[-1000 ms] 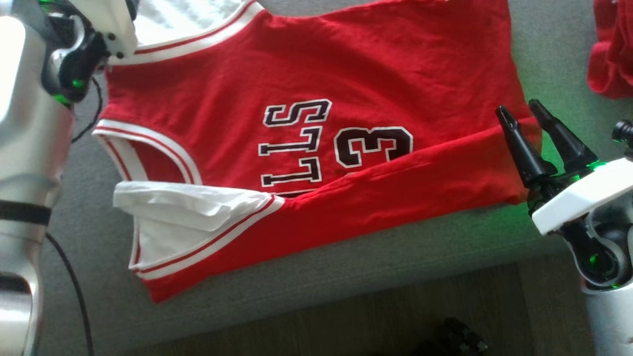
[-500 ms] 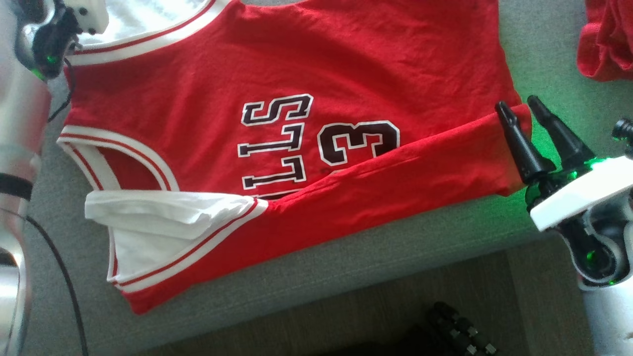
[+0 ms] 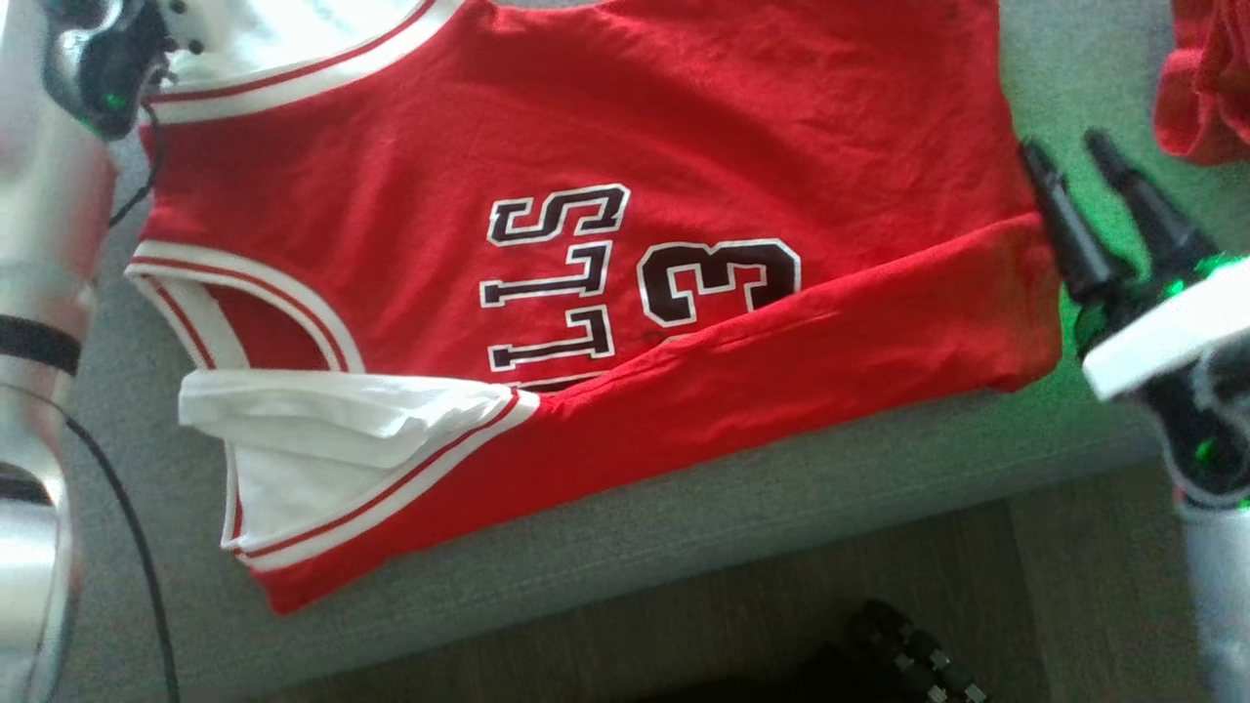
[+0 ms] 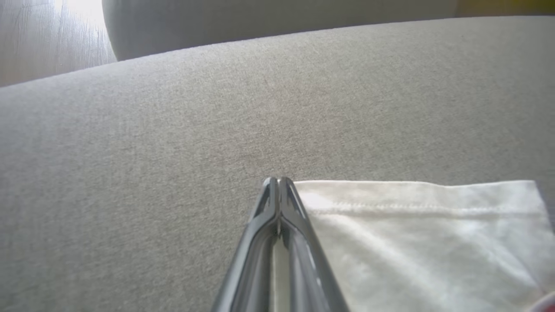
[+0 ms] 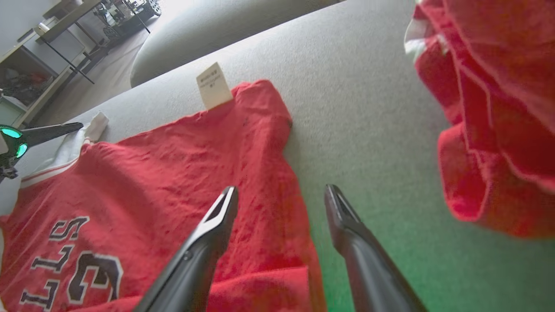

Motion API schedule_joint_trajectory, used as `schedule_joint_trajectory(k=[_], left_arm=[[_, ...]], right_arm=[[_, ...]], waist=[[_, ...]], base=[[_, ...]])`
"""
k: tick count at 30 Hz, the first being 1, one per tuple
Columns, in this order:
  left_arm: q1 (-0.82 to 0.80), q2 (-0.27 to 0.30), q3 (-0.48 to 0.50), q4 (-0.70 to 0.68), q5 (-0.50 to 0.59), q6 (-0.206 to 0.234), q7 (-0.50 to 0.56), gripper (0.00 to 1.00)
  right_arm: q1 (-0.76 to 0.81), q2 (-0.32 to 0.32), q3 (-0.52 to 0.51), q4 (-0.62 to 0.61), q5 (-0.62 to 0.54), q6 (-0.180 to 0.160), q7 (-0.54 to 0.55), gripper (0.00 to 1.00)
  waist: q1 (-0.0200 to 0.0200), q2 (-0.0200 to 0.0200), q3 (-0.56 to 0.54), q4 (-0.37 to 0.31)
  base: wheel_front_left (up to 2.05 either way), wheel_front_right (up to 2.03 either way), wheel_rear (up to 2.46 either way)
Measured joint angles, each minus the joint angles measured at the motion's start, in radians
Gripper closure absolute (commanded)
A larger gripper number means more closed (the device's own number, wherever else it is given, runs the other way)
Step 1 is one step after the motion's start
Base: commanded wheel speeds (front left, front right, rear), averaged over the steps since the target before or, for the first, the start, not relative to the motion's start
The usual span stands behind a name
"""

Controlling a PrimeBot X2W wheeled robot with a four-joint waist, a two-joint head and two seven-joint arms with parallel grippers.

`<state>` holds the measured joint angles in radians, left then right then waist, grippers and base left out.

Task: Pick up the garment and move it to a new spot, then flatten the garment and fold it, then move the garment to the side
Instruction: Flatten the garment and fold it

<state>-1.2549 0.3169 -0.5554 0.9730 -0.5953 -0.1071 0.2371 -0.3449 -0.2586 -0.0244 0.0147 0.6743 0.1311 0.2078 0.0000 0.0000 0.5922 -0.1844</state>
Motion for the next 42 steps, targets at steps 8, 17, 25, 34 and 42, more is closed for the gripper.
schedule_joint_trajectory(k=[8,17,25,34,42], left_arm=[[-0.009,-0.036,-0.030,-0.003,0.000,-0.013,-0.047,1.00],[-0.045,-0.075,-0.061,-0.014,-0.006,-0.017,-0.088,1.00],[-0.045,-0.102,-0.086,-0.013,-0.027,-0.018,-0.116,1.00],[-0.045,-0.092,-0.117,-0.028,-0.041,-0.025,-0.171,1.00],[-0.071,-0.059,-0.140,-0.045,-0.036,-0.025,-0.285,1.00]], right_arm=[[-0.208,-0.030,-0.049,0.097,-0.002,0.000,0.183,0.00],[-0.449,-0.067,-0.027,0.308,-0.041,0.000,0.348,0.00],[-0.531,-0.081,0.008,0.467,-0.085,0.000,0.373,0.32],[-0.567,-0.101,0.061,0.514,-0.075,0.000,0.350,1.00],[-0.619,-0.120,0.060,0.532,-0.067,0.000,0.255,1.00]], waist=[[0.0000,0.0000,-0.008,0.042],[0.0000,0.0000,-0.004,0.107],[0.0000,0.0000,-0.005,0.159],[0.0000,0.0000,-0.014,0.172],[0.0000,0.0000,-0.021,0.168]], base=[[0.00,0.00,0.00],[0.00,0.00,0.00],[0.00,0.00,0.00],[0.00,0.00,0.00],[0.00,0.00,0.00]])
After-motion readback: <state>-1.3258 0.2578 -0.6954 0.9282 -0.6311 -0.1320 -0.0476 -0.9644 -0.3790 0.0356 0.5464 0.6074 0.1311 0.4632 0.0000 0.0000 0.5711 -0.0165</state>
